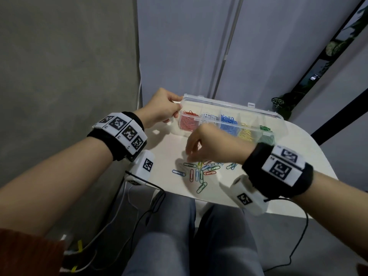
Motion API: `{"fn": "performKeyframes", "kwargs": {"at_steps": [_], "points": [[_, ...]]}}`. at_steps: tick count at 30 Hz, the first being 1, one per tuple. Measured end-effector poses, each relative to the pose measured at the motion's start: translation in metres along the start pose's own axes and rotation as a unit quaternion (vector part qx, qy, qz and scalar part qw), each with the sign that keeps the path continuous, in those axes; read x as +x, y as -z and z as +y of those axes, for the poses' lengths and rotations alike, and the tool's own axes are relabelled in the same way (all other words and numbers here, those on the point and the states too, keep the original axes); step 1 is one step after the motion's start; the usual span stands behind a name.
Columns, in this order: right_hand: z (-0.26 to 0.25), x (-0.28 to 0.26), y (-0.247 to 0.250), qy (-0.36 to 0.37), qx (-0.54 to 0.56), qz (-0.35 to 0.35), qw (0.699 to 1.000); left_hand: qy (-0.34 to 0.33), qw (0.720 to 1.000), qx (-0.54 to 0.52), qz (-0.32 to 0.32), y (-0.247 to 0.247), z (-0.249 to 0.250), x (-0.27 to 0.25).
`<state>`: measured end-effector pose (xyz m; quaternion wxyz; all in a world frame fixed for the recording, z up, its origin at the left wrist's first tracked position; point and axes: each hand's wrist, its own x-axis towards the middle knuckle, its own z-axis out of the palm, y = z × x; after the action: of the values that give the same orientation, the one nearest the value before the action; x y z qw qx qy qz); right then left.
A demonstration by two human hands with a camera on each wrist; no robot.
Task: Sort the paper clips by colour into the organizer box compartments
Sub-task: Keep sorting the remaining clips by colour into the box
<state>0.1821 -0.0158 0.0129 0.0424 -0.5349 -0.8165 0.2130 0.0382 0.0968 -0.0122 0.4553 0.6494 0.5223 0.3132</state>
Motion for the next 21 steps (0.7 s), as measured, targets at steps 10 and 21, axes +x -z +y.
{"fn": "performKeyframes", "kwargs": {"at_steps": [10, 21], "points": [[-0.011, 0.009, -0.027, -0.018, -0.049, -0.038, 0.998, 0.007, 1.0, -0.001, -0.003, 0.0, 0.0, -0.001], [0.02, 0.003, 0.006, -0.052, 0.037, 0.017, 0.998, 0.0, 1.0, -0.007, -0.01, 0.0, 0.003, -0.004]]}}
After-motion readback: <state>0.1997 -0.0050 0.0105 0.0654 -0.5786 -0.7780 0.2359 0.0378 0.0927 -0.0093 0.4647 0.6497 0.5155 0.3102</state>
